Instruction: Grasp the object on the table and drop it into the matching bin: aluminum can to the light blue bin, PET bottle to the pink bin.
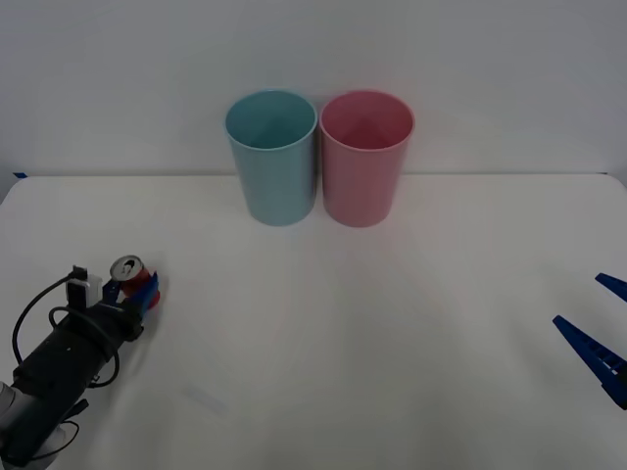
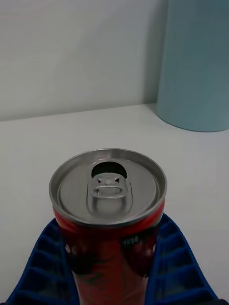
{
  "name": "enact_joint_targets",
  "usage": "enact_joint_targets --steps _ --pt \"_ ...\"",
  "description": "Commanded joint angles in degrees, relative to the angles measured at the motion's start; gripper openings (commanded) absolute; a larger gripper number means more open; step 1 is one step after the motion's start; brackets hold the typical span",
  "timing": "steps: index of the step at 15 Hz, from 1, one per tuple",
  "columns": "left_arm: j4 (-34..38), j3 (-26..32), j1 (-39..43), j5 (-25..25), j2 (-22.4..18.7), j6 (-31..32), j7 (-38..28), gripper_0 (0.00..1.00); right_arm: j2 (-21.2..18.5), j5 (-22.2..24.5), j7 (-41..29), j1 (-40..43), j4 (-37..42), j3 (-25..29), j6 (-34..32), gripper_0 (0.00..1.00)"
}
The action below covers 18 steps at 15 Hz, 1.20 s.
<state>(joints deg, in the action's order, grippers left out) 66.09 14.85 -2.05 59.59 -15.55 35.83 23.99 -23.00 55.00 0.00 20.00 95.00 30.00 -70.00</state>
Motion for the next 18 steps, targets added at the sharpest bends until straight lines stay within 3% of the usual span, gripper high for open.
enact_joint_targets --steps 1,7,11,18 --pt "0.01 0.01 0.03 -0.09 0.00 0.11 0.00 0.00 0.00 0.00 0.00 0.00 0.00 0.00 0.00 1.00" --pt "1.68 1.15 0.20 -0.61 -0.09 2.31 -0.97 0.00 0.00 0.00 0.00 0.00 0.00 0.00 0.00 1.00" --pt "6.69 1.15 0.99 -1.58 -0.18 2.84 -3.69 0.00 0.00 0.00 0.00 0.00 0.00 0.00 0.00 1.00" --pt "19.87 3.52 1.87 3.25 -0.35 5.47 -21.53 0.00 0.00 0.00 0.00 0.00 0.00 0.00 0.00 1.00"
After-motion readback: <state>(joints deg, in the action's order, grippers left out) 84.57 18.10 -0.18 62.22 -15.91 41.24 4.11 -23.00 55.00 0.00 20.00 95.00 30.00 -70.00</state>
